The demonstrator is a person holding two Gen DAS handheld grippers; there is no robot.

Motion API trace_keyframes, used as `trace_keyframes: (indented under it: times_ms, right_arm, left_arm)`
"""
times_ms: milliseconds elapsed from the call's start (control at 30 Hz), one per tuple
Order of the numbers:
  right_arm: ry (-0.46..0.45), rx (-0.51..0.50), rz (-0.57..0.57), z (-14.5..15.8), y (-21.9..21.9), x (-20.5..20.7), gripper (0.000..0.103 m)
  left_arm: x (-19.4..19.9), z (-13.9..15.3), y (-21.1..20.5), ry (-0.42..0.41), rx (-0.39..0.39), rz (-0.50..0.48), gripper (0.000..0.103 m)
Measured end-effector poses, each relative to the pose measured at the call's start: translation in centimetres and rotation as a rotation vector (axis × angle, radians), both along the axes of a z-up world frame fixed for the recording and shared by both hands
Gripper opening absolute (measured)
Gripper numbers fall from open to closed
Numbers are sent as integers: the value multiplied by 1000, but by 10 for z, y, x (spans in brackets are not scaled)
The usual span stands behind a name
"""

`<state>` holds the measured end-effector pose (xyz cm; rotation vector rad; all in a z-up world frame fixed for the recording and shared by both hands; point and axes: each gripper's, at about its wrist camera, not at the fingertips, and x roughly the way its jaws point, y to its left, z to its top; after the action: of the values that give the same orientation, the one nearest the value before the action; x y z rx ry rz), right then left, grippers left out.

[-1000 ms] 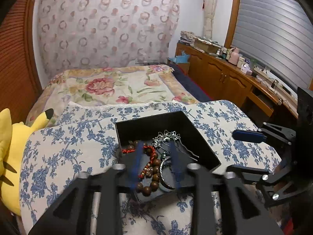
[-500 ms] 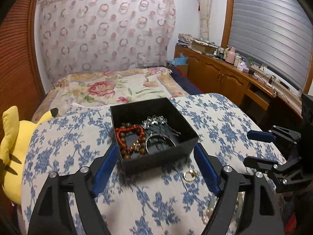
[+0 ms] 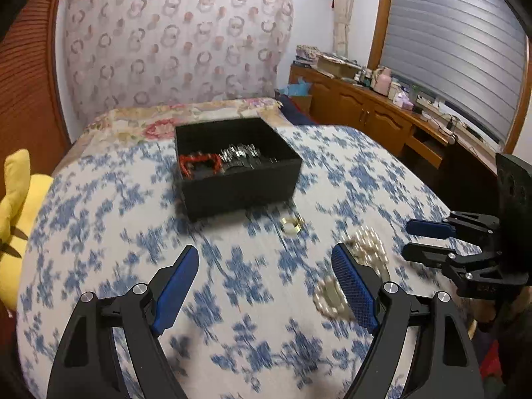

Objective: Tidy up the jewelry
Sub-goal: 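Grasp the pearl necklace with the left tool while the right tool grasps another pearl strand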

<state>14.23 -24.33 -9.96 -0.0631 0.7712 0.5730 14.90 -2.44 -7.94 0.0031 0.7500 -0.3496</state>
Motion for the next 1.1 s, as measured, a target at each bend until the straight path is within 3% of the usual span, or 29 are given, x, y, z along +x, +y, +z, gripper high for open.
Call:
trace_keyframes:
  times_ms: [233, 367, 500, 633, 767, 967, 1100]
  right_arm:
    - [-5, -36, -7, -7, -1, -10, 45]
    - [3, -42, -17, -11, -4, -8, 45]
    - [0, -33, -12, -12, -4, -8, 45]
    - [6, -20, -16, -14, -6, -7, 45]
    - [4, -20, -14, -14, -6, -8, 45]
    - [3, -17, -17, -14, -6, -9, 45]
    - [4, -17, -20, -14, -6, -8, 45]
  left_arm:
    - [-13, -20, -20, 62, 8, -77, 76]
    - [-15, -26, -35, 100, 10, -125, 51]
    - [-16, -32, -47, 119, 26, -161, 33]
    - [-13, -35, -54, 130, 34, -179, 23]
    - [-12, -32, -54, 128, 30, -179, 5]
    - [-14, -14, -44, 88, -8, -158, 4]
    - [-18, 15, -31, 21, -61, -129, 4]
